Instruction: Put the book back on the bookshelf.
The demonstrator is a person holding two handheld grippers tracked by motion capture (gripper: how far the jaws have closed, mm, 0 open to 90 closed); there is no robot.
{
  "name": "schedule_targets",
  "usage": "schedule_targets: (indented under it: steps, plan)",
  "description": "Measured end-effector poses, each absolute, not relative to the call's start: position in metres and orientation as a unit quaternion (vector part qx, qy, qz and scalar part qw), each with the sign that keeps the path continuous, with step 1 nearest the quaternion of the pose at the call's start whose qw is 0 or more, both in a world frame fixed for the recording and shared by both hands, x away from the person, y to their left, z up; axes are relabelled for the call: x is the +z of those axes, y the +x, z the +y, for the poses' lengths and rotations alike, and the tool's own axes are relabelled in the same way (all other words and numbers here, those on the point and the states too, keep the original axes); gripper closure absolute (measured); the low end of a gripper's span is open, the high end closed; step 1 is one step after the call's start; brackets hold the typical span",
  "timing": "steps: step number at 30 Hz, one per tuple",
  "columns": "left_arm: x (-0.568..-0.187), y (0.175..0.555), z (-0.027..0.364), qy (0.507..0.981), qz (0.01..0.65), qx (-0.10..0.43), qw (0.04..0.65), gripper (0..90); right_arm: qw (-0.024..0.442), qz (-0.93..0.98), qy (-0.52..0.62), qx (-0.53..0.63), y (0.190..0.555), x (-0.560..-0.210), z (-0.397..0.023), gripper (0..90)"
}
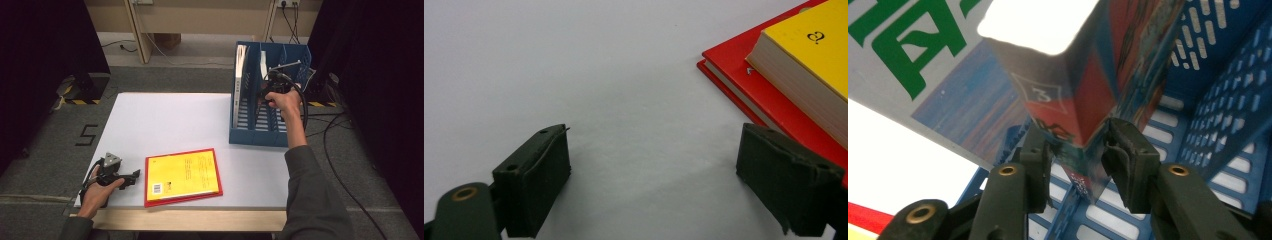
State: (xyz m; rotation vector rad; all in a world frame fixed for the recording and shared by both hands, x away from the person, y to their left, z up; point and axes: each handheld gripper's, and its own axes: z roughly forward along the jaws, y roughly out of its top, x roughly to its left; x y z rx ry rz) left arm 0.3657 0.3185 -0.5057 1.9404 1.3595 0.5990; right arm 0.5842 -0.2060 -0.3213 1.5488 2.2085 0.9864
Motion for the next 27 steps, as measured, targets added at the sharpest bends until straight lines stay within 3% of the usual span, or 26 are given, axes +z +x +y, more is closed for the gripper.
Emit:
schedule_targets:
  steps: [4, 9, 13, 27]
  plan:
    - [-0.506, 0.366, 0.319, 0.746, 0.523, 0.23, 0.342, 12.9, 0.142, 0.76, 0.536, 0.337, 0.583, -0.321, -0.203, 60.3]
    - [-0.506, 0.366, 0.319, 0.746, 0.523, 0.229, 0.343, 12.9, 0.128, 0.752, 0.536, 0.361, 0.575, -0.324, -0.206, 46.6]
    - [-0.506, 0.366, 0.319, 0.746, 0.523, 0.23, 0.343, 12.9, 0.141, 0.754, 0.534, 0.355, 0.562, -0.324, -0.21, 41.7]
    - [-0.506, 0.366, 0.319, 0.746, 0.523, 0.23, 0.343, 12.9, 0.148, 0.77, 0.499, 0.369, 0.513, -0.327, -0.214, 35.9]
